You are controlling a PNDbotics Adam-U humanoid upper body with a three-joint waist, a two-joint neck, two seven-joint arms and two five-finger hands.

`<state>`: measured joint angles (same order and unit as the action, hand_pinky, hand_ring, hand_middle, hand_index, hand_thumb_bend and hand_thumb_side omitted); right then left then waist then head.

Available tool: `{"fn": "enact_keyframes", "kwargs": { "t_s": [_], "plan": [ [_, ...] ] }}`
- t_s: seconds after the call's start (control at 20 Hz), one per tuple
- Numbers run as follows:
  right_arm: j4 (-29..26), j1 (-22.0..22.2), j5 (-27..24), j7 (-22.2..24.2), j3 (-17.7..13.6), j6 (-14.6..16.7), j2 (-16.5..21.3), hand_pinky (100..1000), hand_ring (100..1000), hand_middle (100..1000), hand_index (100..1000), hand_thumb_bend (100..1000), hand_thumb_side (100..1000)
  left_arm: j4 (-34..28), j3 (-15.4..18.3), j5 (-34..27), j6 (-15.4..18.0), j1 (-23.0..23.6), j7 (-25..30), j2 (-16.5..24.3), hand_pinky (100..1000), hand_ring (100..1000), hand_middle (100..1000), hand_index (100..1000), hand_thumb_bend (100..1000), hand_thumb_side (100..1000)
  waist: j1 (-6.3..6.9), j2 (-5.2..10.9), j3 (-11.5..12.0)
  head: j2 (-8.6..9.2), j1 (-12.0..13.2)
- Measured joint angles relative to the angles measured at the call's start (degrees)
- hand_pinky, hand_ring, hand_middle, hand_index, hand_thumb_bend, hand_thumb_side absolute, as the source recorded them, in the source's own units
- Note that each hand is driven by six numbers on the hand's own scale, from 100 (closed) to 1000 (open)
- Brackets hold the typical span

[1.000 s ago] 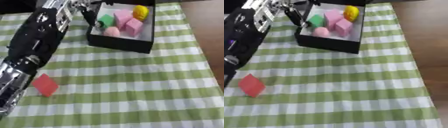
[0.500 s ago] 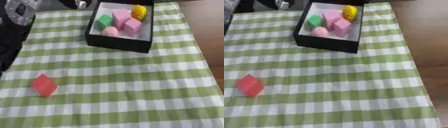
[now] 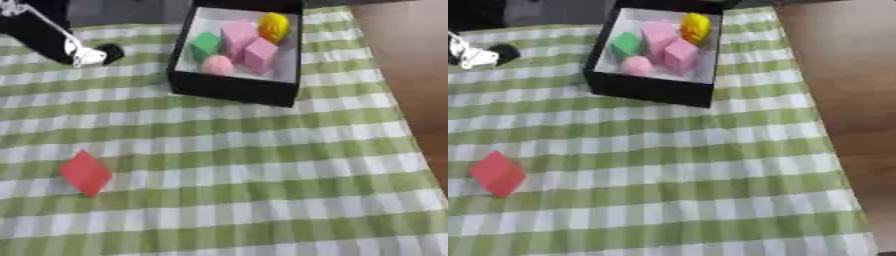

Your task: Pick up objects on the table and place them in the box.

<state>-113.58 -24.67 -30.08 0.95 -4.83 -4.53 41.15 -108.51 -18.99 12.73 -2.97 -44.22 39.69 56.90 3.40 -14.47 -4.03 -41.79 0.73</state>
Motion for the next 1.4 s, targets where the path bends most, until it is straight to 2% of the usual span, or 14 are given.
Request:
{"fn": "enact_keyframes", "kwargs": {
  "t_s": [0.1,0.25,0.4,0.45,0.5,0.6,0.75,1.1,1.4],
  "plan": [
    [0.0,0.0,0.0,0.0,-0.1,0.0,0.1,1000,663,550,740,100,528,-3.1,1.0,-2.1,1.2,5.1,0.6,3.6,861,838,799,865,365,261,0.0,0.0,0.0,0.02,0.0],
    [0.0,0.0,0.1,-0.1,-0.1,0.1,0.2,1000,663,550,740,100,528,-4.9,3.2,-3.6,5.6,12.1,0.8,7.7,866,846,805,874,390,272,0.0,0.0,0.0,0.04,-0.3],
    [0.0,0.1,0.1,-0.2,-0.1,0.2,0.2,1000,663,550,740,100,527,-5.3,5.3,-3.6,9.8,17.2,0.1,10.2,873,858,812,878,418,286,-0.02,0.0,0.3,0.04,-0.5],
    [0.0,0.1,0.1,-0.2,-0.1,0.2,0.2,1000,663,550,740,100,519,-5.3,5.8,-3.5,10.9,18.6,-0.1,10.8,879,864,817,879,491,240,-0.02,0.0,0.4,0.04,-0.6],
    [0.0,0.2,0.1,-0.2,-0.1,0.2,0.2,1000,663,550,740,100,527,-5.3,6.2,-3.4,11.9,19.8,-0.3,11.1,881,868,820,881,422,296,-0.02,0.0,0.5,0.04,-0.7],
    [0.0,0.5,0.1,-0.2,-0.1,0.2,0.2,1000,663,550,740,100,527,-5.4,6.6,-3.0,13.6,21.9,-0.5,11.7,892,883,828,883,450,300,-0.03,0.0,0.6,0.03,-1.0],
    [0.0,0.5,0.2,-0.2,-0.3,0.2,0.2,1000,662,550,740,100,527,-5.6,6.8,-1.7,15.1,24.2,-0.3,12.2,896,893,832,886,504,359,-0.03,0.0,0.7,0.03,-1.4],
    [0.0,0.5,0.4,-0.2,-0.4,0.2,0.2,1000,663,550,740,100,527,-5.6,5.7,4.7,17.1,26.2,-1.4,12.2,887,896,832,901,568,310,-0.05,-0.01,0.5,-0.37,-1.4],
    [0.0,0.5,0.5,-0.1,-0.4,0.2,0.1,1000,662,550,740,100,528,-5.6,2.5,8.6,15.4,24.9,-3.3,11.4,884,897,836,898,572,296,-0.05,-0.02,0.0,-0.49,-1.0]
  ]
}}
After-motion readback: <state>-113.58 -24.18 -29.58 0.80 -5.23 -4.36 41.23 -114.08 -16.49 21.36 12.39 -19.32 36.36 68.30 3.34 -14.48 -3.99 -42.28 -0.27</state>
